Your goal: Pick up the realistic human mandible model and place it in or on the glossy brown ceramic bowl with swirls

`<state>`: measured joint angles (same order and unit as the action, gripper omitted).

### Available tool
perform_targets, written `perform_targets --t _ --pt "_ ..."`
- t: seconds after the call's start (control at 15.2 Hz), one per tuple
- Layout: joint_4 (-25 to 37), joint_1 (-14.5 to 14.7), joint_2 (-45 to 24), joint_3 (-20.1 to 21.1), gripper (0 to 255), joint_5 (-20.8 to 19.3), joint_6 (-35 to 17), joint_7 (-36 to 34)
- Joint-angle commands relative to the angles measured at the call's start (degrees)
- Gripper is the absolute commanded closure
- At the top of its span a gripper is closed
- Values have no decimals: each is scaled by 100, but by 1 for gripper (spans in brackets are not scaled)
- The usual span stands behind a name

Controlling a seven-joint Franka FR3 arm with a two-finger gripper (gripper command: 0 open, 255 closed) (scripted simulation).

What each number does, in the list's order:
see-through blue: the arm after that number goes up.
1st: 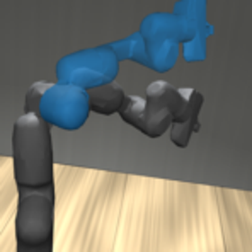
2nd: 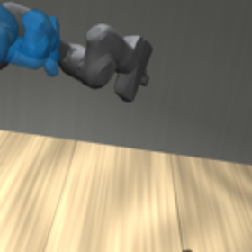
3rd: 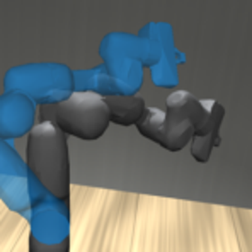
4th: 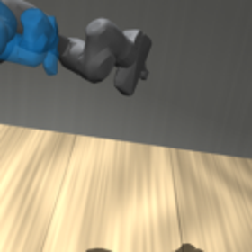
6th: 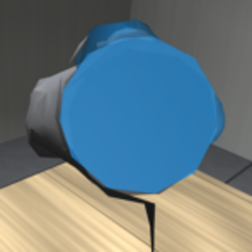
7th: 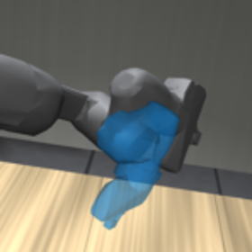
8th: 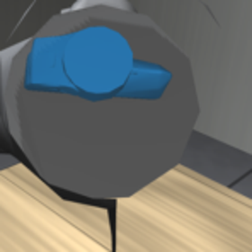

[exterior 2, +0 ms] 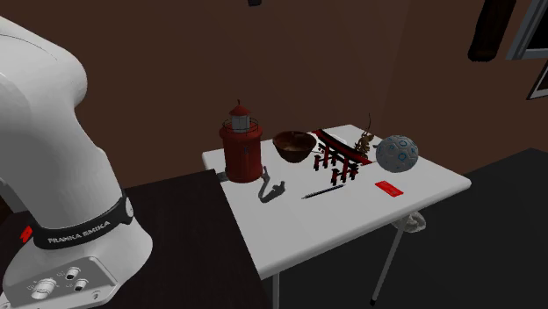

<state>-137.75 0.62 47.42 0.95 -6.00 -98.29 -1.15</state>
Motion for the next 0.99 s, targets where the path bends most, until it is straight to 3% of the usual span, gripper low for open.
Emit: perform_targets --t 0.0,0.92 --pt "0 0 0 0 0 0 0 0" --pt "-1476 203 -1468 160 0 413 -2407 -483"
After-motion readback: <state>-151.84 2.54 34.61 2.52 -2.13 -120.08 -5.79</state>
